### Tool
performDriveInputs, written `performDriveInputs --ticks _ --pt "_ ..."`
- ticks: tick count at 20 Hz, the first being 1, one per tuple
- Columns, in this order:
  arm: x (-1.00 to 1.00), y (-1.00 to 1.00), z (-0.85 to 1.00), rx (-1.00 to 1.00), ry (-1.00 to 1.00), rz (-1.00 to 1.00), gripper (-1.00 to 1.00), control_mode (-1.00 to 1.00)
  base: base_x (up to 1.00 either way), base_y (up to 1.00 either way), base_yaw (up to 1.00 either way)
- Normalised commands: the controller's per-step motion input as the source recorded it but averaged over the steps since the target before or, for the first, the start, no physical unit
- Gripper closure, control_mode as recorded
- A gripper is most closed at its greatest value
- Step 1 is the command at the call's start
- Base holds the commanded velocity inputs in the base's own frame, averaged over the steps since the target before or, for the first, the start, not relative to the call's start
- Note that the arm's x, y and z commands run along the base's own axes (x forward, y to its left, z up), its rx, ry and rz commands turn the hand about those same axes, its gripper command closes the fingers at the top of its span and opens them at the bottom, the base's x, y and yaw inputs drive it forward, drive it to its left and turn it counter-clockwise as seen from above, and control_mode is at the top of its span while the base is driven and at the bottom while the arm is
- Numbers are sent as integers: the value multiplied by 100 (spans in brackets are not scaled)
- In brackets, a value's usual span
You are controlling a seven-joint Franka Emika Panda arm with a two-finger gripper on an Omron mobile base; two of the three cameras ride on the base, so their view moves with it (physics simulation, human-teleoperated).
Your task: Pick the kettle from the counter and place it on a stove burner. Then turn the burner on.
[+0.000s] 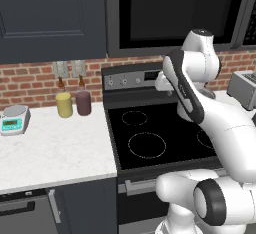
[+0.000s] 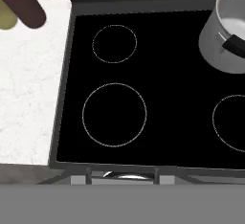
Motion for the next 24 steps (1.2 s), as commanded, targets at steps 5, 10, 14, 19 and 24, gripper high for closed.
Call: performDriveInputs --ticks 5,10,14,19,24 --pt "0 0 -15 -2 -7 0 -100 -100 0 0 0" --pt "0 22 -40 -13 0 0 -100 -100 0 0 0" --pt "-10 26 -47 -18 0 0 -100 -100 0 0 0" --pt "-5 -15 -28 -5 3 -9 -100 -100 0 0 0" --pt "6 -83 -3 1 11 -15 -100 -100 0 0 0"
